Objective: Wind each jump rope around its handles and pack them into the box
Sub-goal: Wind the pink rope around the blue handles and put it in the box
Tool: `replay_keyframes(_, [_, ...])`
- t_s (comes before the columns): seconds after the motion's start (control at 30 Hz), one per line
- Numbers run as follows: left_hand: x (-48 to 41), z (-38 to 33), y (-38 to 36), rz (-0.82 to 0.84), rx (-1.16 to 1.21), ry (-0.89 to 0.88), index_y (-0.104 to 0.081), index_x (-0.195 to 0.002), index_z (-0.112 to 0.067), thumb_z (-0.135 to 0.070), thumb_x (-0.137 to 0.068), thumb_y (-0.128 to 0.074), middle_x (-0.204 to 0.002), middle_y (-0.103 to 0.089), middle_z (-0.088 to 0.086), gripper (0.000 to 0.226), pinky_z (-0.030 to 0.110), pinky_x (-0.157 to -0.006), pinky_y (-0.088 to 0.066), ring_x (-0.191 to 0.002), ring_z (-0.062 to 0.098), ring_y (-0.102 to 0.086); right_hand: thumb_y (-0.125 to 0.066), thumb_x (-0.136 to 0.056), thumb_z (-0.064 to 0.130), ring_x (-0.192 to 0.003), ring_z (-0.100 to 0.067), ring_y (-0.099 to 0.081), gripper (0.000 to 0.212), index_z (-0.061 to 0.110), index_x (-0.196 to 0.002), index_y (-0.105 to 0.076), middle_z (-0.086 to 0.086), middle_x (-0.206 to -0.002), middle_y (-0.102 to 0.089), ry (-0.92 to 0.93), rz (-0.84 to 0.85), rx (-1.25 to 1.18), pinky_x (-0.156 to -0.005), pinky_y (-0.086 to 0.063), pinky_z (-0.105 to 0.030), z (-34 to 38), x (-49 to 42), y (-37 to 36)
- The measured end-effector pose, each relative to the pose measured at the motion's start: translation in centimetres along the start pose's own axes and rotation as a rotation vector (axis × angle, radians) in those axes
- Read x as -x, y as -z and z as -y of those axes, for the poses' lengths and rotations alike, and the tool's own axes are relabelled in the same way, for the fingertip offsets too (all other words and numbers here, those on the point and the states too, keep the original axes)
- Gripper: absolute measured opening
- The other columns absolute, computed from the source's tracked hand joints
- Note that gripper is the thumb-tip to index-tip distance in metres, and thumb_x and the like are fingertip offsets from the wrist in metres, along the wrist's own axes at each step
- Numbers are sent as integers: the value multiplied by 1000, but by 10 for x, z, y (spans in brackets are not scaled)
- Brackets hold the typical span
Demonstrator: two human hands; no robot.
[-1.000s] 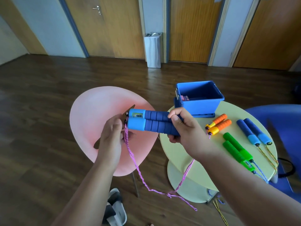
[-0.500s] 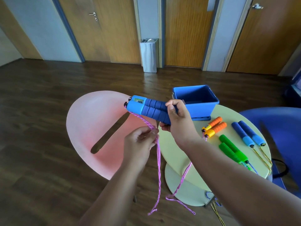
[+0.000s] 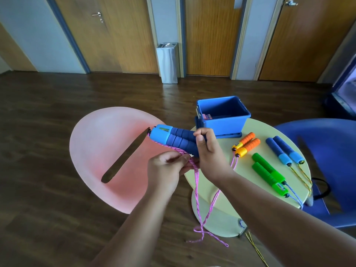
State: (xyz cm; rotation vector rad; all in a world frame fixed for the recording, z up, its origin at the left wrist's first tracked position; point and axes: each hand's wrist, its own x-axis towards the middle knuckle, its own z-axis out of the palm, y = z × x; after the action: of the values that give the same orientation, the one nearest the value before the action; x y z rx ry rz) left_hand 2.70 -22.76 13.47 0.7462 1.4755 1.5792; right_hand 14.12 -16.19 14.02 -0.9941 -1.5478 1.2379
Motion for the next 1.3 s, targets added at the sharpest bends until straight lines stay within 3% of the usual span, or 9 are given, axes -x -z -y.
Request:
replay_keyframes(0.07, [-2,4,2,1,-117,-63,-78,-79,-1,-5,-87,-79,-69,-72,18,9,43,-75,-64,-64,29,-69,-34,-111,27,-63,-31,-55,14,20,-109,-46,-3,-99,-51,-56,59,-81,-53,-54,-48,2,2,3])
replay_keyframes(0.23, [-6,12,6,-10,-414,-224,-78,-74,-17,-24,-88,-81,-64,-69,-9,15,26,-63,-48,-60,10,-58,-37,-111,29,-50,-18,-41,10,22,-106,-44,-6,-89,-52,-90,136,-78,-47,-44,-33,1,0,8])
replay_keyframes(0.4, [-7,25,-1,80,-256,53,-74,-86,-14,-50,-98,-63,-79,-73,5,40,38,-68,-52,-69,18,-64,-51,-107,17,-53,-19,-43,8,19,-113,-44,-15,-84,-55,-210,192,-254,-58,-40,-40,1,-7,17])
replay_keyframes(0.57, [13,40,-10,450,-337,371,-71,-121,-17,-59,-97,-50,-102,-79,-4,54,45,-103,-52,-108,23,-71,-52,-106,9,-53,-16,-33,16,23,-103,-45,-14,-98,-44,-272,101,-434,-54,-34,-32,6,-21,27])
replay_keyframes(0.7, [29,24,21,675,-585,166,-72,-96,-15,-37,-102,-62,-77,-73,5,25,41,-92,-55,-77,24,-73,-52,-106,9,-59,-17,-26,16,22,-103,-44,-10,-90,-44,-251,63,-413,-54,-29,-31,11,-29,44])
replay_keyframes(0.83, [21,-29,54,498,-590,38,-72,-80,-21,-26,-98,-69,-59,-55,-8,19,35,-64,-53,-58,10,-57,-52,-106,12,-59,-18,-26,11,20,-106,-44,-8,-80,-39,-174,128,-206,-54,-31,-31,10,-24,51])
replay_keyframes(1.03, [5,-108,55,333,-941,-363,-77,-79,-26,-28,-92,-75,-72,-69,-9,13,36,-69,-55,-70,8,-64,-55,-105,10,-53,-6,-39,11,16,-103,-46,12,-67,-46,86,347,-51,-51,-35,-23,18,1,22])
replay_keyframes(1.17, [3,-140,40,291,-1088,-436,-78,-77,-29,-37,-84,-81,-74,-72,-7,11,39,-65,-56,-72,9,-66,-84,-84,24,-79,-6,-55,36,16,-99,-52,13,-90,-60,180,393,-5,-70,-48,-23,24,13,11])
replay_keyframes(1.3, [-8,-158,30,305,-1202,-449,-77,-70,-31,-51,-72,-86,-73,-72,-8,23,38,-62,-55,-68,5,-65,-83,-86,18,-79,-11,-64,31,23,-97,-55,10,-90,-66,211,396,40,-69,-57,-31,24,21,8])
